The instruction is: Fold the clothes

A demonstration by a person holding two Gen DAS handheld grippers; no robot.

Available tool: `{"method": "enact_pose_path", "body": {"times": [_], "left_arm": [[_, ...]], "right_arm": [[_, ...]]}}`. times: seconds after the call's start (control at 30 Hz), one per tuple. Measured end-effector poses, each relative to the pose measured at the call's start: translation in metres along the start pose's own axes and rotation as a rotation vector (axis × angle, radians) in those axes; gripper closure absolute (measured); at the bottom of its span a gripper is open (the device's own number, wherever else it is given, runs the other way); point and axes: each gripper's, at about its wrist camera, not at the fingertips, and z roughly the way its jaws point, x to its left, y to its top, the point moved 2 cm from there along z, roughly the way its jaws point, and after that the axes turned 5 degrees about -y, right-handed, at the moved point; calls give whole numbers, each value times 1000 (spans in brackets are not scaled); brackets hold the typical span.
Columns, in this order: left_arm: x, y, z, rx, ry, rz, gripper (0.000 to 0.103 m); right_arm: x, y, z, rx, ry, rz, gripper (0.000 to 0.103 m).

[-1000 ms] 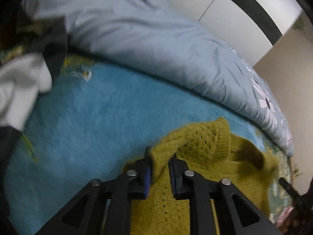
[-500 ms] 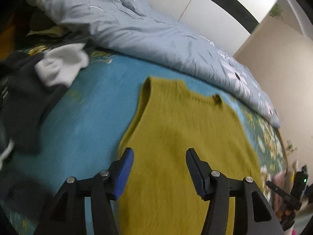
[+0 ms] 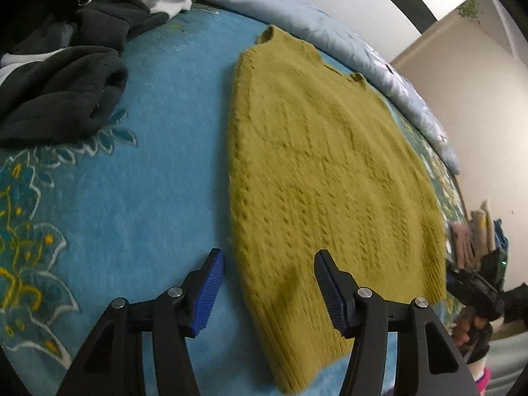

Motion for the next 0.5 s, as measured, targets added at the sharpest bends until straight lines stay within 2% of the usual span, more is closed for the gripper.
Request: {"method": "enact_pose_path", "body": {"times": [0.03,0.23,0.4,0.5], "left_arm": [[-1,-4,0,7,-3,-5,43],[1,-23,-12,30,-20,-6,43],[-2,-31,-12,54,-24,0,43],[-3,-34,-13,46,-29,-14,44]], "right_arm": [[0,-2,-1,-3,-5,8,94],[0,6,-63,-218,-121,-31,96],[-18,-1,-44,-154,-154,-14,96],[-29,-4,-37,-146,-117,26,96]]}}
